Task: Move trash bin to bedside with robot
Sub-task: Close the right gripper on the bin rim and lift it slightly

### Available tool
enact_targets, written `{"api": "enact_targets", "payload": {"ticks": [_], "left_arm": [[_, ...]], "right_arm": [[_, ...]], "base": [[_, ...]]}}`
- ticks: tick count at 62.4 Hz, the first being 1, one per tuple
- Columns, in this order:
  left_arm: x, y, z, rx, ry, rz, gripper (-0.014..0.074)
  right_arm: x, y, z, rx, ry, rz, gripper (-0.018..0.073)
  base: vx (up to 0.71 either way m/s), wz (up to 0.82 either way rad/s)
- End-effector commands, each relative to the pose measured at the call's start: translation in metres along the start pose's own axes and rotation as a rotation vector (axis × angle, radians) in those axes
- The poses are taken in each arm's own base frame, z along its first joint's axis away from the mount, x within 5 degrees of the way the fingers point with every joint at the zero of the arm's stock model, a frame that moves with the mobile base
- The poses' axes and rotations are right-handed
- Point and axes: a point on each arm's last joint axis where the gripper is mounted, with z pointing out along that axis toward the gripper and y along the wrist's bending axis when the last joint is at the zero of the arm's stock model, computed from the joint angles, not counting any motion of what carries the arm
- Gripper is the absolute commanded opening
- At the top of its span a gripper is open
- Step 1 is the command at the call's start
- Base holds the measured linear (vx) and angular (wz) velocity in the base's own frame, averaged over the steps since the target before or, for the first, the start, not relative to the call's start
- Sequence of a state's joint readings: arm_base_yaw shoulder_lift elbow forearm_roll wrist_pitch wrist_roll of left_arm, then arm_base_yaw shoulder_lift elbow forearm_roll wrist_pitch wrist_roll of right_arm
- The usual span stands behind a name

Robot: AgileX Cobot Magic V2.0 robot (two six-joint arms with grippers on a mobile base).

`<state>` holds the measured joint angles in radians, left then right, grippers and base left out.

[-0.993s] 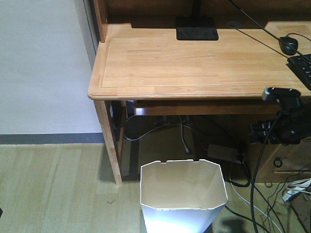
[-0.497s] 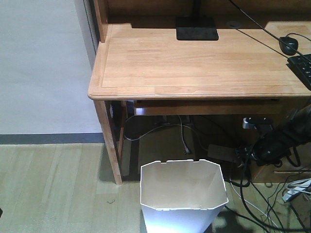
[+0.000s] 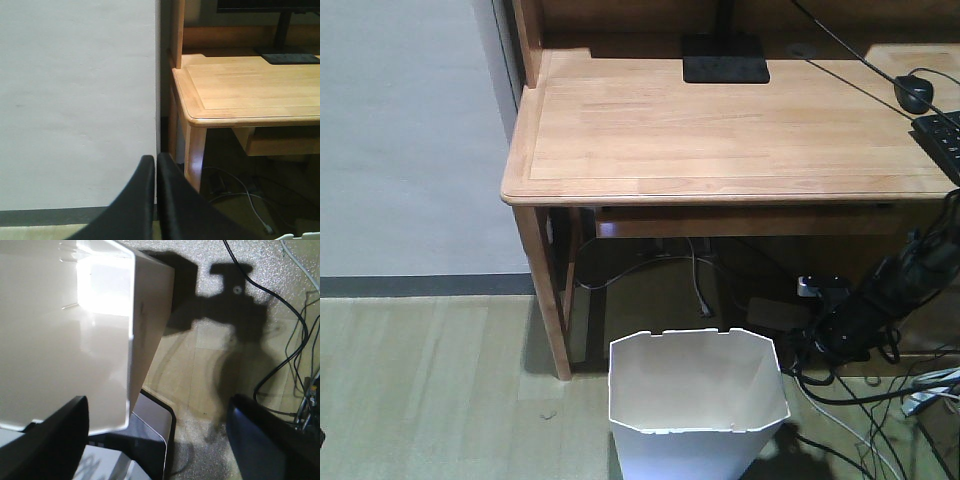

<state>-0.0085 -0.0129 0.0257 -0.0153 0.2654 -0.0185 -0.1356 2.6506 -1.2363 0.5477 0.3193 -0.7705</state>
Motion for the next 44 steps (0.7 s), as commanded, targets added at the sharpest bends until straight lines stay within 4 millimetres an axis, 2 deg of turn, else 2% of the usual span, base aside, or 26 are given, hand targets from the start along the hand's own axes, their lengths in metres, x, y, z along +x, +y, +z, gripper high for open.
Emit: {"api": "enact_targets", "payload": {"ticks": [1, 10, 36, 44], "left_arm": [[-0.001, 0.000, 0.000, 0.008, -0.065, -0.006, -0.0006], [-0.001, 0.000, 0.000, 0.008, -0.065, -0.006, -0.0006], [-0.001, 0.000, 0.000, 0.008, -0.065, -0.006, -0.0006], [-0.001, 0.000, 0.000, 0.008, -0.065, -0.006, -0.0006]], "right_arm": [[-0.020, 0.007, -0.006, 0.007, -0.047, -0.049, 0.0565], [-0.027, 0.014, 0.015, -0.001, -0.034, -0.081, 0.0565], [-0.040, 0.006, 0.073, -0.064, 0.025, -0.088, 0.0564], [-0.042, 0.005, 0.087, -0.095, 0.049, -0.082, 0.0523]], "base": [[0.00, 0.00], [0.00, 0.00], [0.00, 0.00], [0.00, 0.00]]}}
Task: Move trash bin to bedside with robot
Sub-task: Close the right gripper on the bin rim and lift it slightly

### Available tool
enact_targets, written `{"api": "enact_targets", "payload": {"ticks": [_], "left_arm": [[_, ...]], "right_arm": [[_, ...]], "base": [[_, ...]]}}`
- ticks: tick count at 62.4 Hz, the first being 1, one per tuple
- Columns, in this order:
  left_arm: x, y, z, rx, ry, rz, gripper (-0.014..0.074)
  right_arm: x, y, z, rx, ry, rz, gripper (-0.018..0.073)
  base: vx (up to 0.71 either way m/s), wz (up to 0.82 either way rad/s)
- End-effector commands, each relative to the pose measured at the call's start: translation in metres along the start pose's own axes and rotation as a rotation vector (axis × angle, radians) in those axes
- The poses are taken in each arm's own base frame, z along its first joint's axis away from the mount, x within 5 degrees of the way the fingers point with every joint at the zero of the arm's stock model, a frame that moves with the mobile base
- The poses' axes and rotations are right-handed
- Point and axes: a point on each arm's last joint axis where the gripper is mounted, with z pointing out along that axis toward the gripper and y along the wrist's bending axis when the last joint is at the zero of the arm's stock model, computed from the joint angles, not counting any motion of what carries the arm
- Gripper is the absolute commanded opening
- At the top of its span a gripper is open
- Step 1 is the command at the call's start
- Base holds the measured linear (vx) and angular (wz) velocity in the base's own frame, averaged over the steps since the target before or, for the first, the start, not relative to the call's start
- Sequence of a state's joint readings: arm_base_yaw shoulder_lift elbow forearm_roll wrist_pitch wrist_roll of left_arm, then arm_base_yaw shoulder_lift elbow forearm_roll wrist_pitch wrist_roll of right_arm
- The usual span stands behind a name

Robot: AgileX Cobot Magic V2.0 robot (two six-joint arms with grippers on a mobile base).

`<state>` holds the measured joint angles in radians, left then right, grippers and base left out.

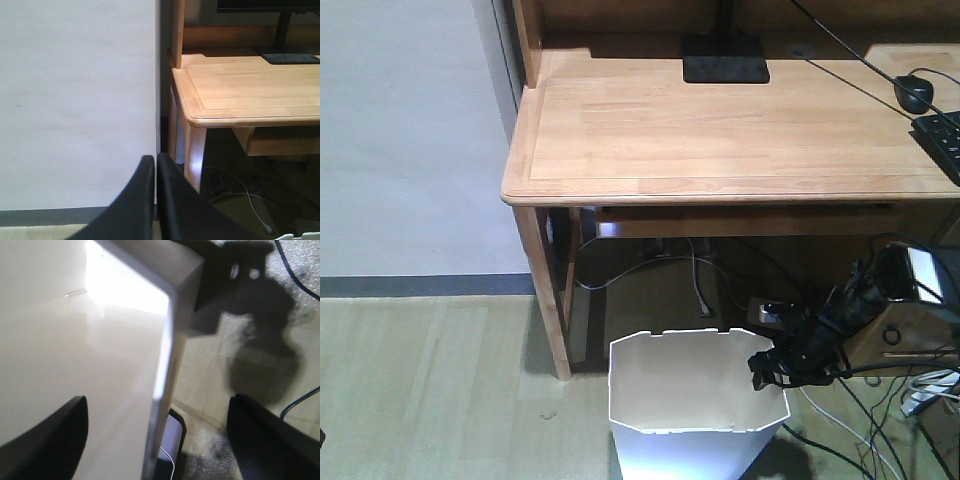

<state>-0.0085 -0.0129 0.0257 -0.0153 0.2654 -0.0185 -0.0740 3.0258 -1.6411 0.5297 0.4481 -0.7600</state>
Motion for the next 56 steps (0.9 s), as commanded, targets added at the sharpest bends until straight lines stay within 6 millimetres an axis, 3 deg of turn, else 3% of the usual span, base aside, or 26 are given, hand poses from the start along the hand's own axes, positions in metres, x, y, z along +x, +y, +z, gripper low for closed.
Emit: {"api": "enact_targets", "payload": {"ticks": [1, 9, 19, 24, 44, 56], "left_arm": [[-0.001, 0.000, 0.000, 0.008, -0.065, -0.006, -0.0006], [-0.001, 0.000, 0.000, 0.008, -0.065, -0.006, -0.0006], [-0.001, 0.000, 0.000, 0.008, -0.065, -0.006, -0.0006], [-0.001, 0.000, 0.000, 0.008, -0.065, -0.006, -0.0006], [-0.001, 0.000, 0.000, 0.008, -0.065, -0.006, -0.0006], [-0.001, 0.000, 0.000, 0.008, -0.065, -0.006, -0.0006]], "right_arm": [[-0.020, -0.001, -0.016, -0.021, -0.030, -0.010, 0.0508], [-0.023, -0.003, -0.006, -0.039, -0.019, 0.025, 0.0369], [-0.027, -0.003, 0.001, -0.075, 0.005, 0.038, 0.0084], [-0.030, -0.003, 0.000, -0.085, 0.002, 0.038, -0.0016], [-0.039, 0.001, -0.025, -0.080, -0.090, 0.017, -0.0006], [-0.029, 0.013, -0.048, -0.107, -0.145, -0.055, -0.0006]], "base": [[0.00, 0.00], [0.00, 0.00], [0.00, 0.00], [0.00, 0.00], [0.00, 0.00], [0.00, 0.00]]}}
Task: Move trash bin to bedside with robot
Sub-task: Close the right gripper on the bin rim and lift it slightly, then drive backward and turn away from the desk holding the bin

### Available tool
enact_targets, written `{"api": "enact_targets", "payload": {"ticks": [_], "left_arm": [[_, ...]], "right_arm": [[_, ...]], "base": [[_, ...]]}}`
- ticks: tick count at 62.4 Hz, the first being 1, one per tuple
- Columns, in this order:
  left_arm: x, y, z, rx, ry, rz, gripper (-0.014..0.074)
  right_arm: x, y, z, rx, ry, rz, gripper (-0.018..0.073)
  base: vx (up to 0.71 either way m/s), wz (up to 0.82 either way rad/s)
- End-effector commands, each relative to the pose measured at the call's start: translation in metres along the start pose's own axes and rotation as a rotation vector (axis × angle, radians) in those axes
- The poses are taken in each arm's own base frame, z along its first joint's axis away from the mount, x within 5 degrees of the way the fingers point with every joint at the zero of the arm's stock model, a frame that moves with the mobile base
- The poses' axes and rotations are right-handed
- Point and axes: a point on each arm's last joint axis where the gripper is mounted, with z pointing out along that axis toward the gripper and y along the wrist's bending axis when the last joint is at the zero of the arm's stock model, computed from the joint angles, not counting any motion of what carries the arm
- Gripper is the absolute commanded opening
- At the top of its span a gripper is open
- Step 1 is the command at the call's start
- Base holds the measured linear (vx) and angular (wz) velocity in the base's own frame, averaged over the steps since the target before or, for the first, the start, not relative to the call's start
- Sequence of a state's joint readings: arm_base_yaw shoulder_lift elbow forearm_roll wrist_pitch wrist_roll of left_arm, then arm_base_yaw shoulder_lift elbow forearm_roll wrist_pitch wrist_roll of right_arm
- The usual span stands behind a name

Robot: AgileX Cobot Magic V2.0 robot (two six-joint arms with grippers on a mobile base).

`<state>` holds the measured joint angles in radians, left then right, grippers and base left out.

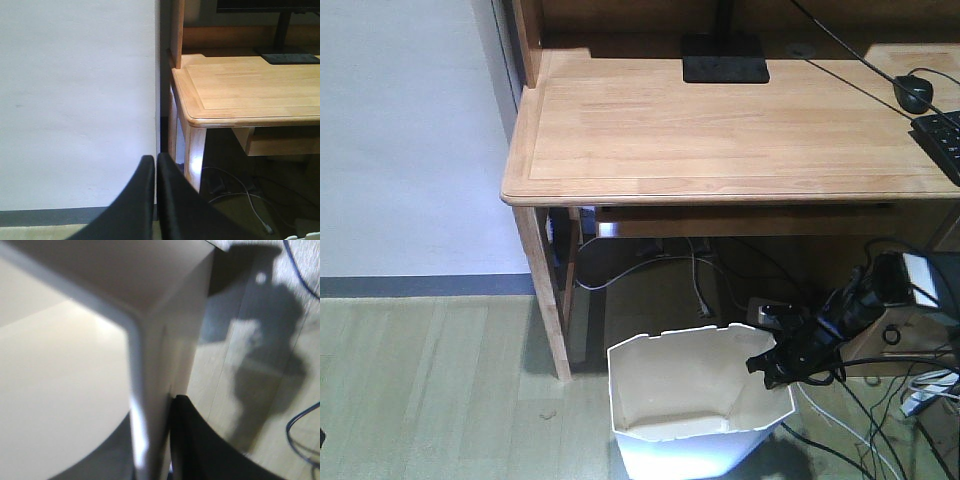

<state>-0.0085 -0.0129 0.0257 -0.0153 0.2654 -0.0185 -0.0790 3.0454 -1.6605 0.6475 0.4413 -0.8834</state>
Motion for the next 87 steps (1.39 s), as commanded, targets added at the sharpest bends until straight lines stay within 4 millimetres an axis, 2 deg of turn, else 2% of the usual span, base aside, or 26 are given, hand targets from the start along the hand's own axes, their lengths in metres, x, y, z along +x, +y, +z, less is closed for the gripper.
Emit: {"api": "enact_targets", "payload": {"ticks": [1, 14, 33, 44, 51, 60, 87], "left_arm": [[-0.001, 0.000, 0.000, 0.008, -0.065, -0.006, -0.0006], [-0.001, 0.000, 0.000, 0.008, -0.065, -0.006, -0.0006], [-0.001, 0.000, 0.000, 0.008, -0.065, -0.006, -0.0006], [-0.001, 0.000, 0.000, 0.008, -0.065, -0.006, -0.0006], [-0.001, 0.000, 0.000, 0.008, -0.065, -0.006, -0.0006], [-0.001, 0.000, 0.000, 0.008, -0.065, -0.006, -0.0006], [-0.001, 0.000, 0.000, 0.008, -0.065, -0.006, -0.0006]], "right_arm": [[-0.027, 0.015, -0.054, -0.086, -0.104, -0.047, -0.0006], [-0.014, 0.021, -0.094, -0.240, -0.157, -0.039, -0.0005], [0.013, 0.024, -0.161, -0.259, -0.260, -0.032, -0.0005], [0.035, 0.033, -0.190, -0.284, -0.275, -0.041, -0.0005], [0.051, 0.043, -0.198, -0.318, -0.276, -0.040, -0.0005], [0.060, 0.051, -0.202, -0.342, -0.305, -0.022, -0.0005], [0.060, 0.058, -0.203, -0.425, -0.311, -0.032, -0.0005]], "base": [[0.00, 0.00], [0.00, 0.00], [0.00, 0.00], [0.00, 0.00], [0.00, 0.00], [0.00, 0.00], [0.00, 0.00]]}}
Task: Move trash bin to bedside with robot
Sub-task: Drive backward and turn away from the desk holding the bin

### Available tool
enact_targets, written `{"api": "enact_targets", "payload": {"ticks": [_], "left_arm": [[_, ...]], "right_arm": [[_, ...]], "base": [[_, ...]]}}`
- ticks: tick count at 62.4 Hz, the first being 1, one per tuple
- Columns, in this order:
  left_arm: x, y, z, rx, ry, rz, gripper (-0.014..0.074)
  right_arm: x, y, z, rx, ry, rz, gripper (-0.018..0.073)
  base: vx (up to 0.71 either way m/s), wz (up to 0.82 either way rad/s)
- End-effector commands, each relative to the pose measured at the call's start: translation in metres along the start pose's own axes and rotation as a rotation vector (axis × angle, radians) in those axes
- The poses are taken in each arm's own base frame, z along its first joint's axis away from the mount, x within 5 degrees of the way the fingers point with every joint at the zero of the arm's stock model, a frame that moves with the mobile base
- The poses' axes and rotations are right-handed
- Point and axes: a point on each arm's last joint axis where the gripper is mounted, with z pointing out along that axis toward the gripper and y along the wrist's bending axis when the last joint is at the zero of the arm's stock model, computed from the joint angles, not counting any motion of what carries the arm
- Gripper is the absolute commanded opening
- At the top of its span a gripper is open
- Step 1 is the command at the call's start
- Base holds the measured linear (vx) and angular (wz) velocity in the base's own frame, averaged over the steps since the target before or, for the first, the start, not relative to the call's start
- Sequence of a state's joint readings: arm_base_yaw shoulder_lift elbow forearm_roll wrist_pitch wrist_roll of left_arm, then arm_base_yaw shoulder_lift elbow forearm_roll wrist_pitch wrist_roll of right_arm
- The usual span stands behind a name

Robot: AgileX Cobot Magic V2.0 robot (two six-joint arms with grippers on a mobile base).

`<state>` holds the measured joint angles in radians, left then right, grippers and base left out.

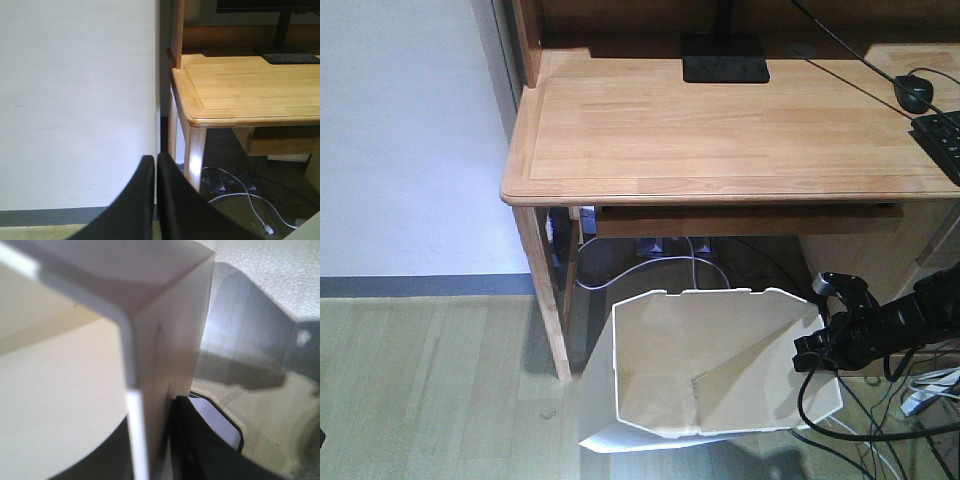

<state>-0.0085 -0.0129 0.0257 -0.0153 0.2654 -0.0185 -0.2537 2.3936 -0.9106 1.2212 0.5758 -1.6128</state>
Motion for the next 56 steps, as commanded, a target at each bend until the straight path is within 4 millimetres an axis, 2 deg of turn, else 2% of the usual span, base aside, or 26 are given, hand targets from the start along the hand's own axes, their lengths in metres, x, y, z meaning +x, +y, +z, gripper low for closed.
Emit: {"api": "enact_targets", "payload": {"ticks": [1, 56], "left_arm": [[-0.0008, -0.0003, 0.0005, 0.008, -0.065, -0.006, -0.0006], [-0.0008, -0.0003, 0.0005, 0.008, -0.065, -0.006, -0.0006]], "right_arm": [[-0.0200, 0.0249, -0.0221, -0.195, -0.109, -0.001, -0.0005], [-0.0200, 0.0249, -0.0221, -0.195, -0.109, -0.002, -0.0005]], "base": [[0.00, 0.00], [-0.01, 0.05]]}}
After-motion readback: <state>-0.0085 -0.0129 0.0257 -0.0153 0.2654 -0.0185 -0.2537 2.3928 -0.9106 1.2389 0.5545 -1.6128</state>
